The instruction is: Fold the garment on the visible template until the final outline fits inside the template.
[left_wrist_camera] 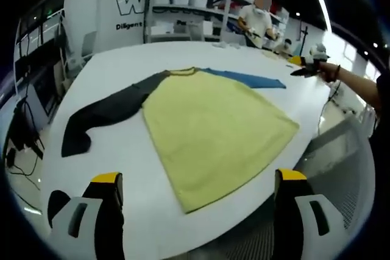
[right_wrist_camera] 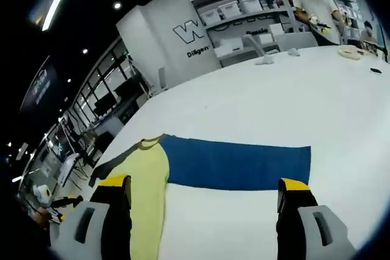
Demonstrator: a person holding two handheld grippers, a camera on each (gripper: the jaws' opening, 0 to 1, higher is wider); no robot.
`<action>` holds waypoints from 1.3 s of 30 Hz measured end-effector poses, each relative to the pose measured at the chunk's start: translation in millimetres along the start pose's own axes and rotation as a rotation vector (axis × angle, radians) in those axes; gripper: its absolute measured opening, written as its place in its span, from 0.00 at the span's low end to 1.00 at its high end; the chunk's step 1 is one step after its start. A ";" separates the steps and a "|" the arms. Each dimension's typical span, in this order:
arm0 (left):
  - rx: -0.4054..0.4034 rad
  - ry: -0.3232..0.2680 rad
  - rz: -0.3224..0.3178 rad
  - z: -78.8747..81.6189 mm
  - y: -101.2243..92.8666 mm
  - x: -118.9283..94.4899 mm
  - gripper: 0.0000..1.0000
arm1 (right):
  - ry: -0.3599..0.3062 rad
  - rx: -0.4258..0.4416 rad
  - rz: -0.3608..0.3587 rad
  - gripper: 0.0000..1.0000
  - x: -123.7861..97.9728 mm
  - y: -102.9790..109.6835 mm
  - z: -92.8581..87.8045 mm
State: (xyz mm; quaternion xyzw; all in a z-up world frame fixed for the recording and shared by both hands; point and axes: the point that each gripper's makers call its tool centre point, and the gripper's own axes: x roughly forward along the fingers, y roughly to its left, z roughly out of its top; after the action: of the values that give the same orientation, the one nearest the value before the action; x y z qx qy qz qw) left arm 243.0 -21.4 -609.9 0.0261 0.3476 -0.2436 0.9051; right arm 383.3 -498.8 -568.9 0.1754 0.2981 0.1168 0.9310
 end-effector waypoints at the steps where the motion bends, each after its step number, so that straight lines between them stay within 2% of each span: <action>1: -0.003 0.001 -0.002 -0.3 -0.4 0.3 0.99 | 0.001 0.000 -0.005 0.99 2.6 -4.6 1.0; 6: -0.015 -0.010 -0.012 1.9 -2.4 2.0 0.99 | -0.004 0.018 -0.043 0.99 16.1 -31.9 5.0; 10: -0.015 -0.023 -0.029 4.4 -6.1 2.9 0.99 | 0.020 0.018 -0.082 0.99 30.7 -63.2 4.5; 12: -0.004 -0.032 -0.027 6.4 -5.9 3.3 0.99 | 0.029 0.019 -0.111 0.99 33.5 -69.3 -0.3; 13: 0.000 -0.035 -0.028 7.2 -6.0 3.4 0.99 | 0.042 0.029 -0.124 0.99 35.2 -74.5 -2.7; 15: 0.003 -0.047 -0.026 9.5 -5.3 4.1 0.99 | 0.011 0.067 -0.132 0.99 42.5 -84.8 -0.2; 16: 0.005 -0.047 -0.027 9.3 -5.0 5.0 0.99 | 0.035 0.090 -0.150 0.99 45.9 -91.5 -3.9; 20: -0.009 -0.031 -0.035 4.1 -4.9 8.2 0.99 | 0.055 0.078 -0.177 0.99 54.2 -100.2 -10.6; 26: -0.014 -0.043 -0.026 6.2 -2.6 6.5 0.98 | 0.067 0.060 -0.241 0.94 65.4 -140.9 -8.8; 30: -0.005 -0.044 -0.014 5.6 -0.2 4.9 0.98 | 0.080 0.064 -0.260 0.84 70.9 -162.6 -7.6; 32: 0.001 -0.037 -0.007 3.9 0.5 4.4 0.97 | 0.062 0.062 -0.269 0.80 71.2 -166.8 -5.0; 33: 0.002 -0.034 -0.009 3.1 0.0 4.3 0.96 | 0.064 0.062 -0.274 0.75 72.0 -170.0 -4.1; 34: 0.000 -0.030 -0.013 2.3 -0.8 4.1 0.95 | 0.072 0.055 -0.300 0.71 66.3 -161.9 -11.3; 39: 0.015 -0.012 -0.020 -2.0 -3.8 3.0 0.93 | 0.084 0.017 -0.369 0.48 57.1 -168.6 -18.1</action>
State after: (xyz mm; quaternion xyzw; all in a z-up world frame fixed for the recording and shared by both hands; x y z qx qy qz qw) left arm 241.9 -25.6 -612.9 0.0280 0.3405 -0.2552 0.9045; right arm 436.9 -629.4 -678.9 0.1205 0.3650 -0.0513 0.9218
